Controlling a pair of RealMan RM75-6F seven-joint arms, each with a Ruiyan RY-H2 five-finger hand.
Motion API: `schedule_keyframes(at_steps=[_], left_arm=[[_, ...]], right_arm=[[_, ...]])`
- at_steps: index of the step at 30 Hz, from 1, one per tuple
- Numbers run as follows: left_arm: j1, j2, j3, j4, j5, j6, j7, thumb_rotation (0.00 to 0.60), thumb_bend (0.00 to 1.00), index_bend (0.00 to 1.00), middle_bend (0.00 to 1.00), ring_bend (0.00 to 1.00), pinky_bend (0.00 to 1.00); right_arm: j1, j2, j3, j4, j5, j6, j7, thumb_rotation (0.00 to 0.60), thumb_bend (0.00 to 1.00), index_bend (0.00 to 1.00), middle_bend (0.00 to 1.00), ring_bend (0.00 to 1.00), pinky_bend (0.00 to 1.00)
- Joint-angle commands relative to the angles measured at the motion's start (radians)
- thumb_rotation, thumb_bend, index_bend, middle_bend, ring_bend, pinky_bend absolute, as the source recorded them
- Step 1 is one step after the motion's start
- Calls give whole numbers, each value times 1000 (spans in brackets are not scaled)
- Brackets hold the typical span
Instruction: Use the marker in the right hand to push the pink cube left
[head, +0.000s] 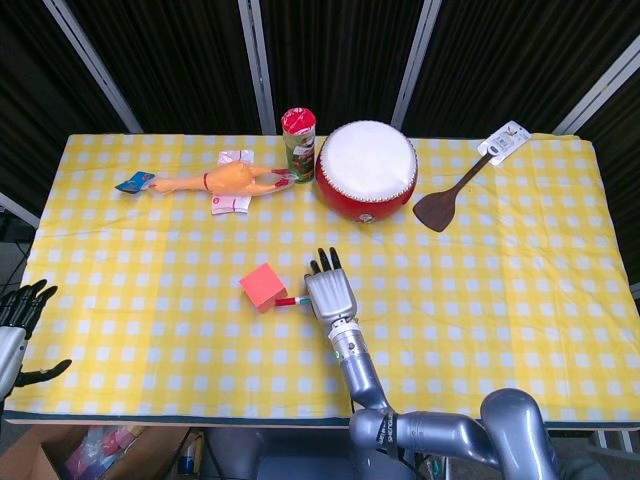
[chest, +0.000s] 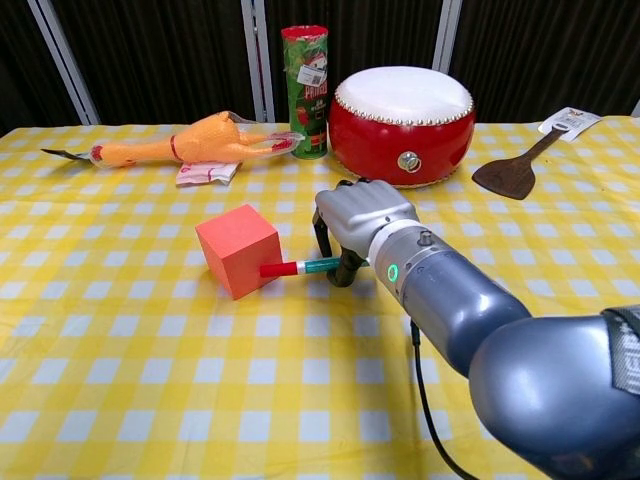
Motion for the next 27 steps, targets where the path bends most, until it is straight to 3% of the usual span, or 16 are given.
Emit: schedule_keyframes(at_steps=[1,10,27], left_arm=[[0,0,0,1,0,0,-1,600,0,0,0,0,0],[1,2,1,0,-2,0,-2,600,0,0,0,0,0],[2,-2,-1,1,-6,0,15,600,0,0,0,0,0]], right_arm=[[4,-6,2,2,-2,1,-2,600,505,641,259,36,61],[-4,7,1,-15,-6,21,-12,600,505,641,259,36,61],[-77,127,-30,-84,-1,50,-1,600,506,641,259,36,61]])
